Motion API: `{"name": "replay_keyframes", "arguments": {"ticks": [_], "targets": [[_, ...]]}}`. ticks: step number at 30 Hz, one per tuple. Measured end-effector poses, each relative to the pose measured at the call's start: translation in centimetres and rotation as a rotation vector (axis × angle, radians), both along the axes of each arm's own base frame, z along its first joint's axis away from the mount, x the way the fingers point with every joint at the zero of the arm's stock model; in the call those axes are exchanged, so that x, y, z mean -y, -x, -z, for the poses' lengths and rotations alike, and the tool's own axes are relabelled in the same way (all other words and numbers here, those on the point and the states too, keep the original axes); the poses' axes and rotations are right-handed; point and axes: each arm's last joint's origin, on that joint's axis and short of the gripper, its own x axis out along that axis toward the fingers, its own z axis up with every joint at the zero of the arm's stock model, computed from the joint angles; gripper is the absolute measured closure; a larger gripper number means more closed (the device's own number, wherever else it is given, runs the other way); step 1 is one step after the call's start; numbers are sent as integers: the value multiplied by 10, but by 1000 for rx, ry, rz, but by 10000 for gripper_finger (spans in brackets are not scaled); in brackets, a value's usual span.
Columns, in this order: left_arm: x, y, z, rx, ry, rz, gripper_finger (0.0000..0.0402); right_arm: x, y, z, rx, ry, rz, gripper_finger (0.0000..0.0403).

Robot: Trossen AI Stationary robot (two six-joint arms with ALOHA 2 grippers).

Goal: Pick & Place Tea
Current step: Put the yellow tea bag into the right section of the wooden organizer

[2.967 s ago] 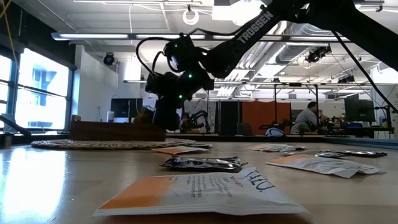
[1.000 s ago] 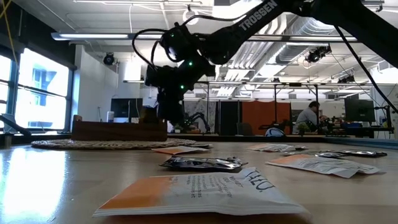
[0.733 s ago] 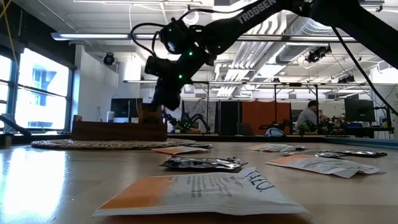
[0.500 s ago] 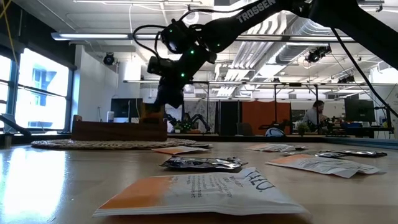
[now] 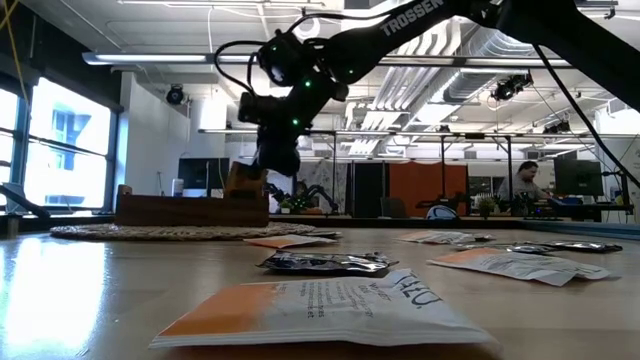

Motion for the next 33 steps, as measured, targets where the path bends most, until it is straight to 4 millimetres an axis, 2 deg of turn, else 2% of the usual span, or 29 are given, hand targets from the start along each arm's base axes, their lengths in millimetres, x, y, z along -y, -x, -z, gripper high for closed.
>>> {"name": "replay_keyframes", "arguments": {"ticks": [7,11,17,24,28,33], "targets": [[0,0,0,-1,0,0,305,0,0,0,38,-82,-5,398],[0,0,0,-1,0,1,305,0,0,1,32,-79,-22,383],[0,0,0,-1,0,1,305,3,1,1,42,-125,-73,334],[0,0,0,-3,-1,1,305,12,4,0,7,18,96,269],[0,0,0,-4,-1,1,305,-4,5,6,-84,8,55,253],[0,0,0,-4,-1,1,305,-29,2,11,-134,-63,-58,257]]}}
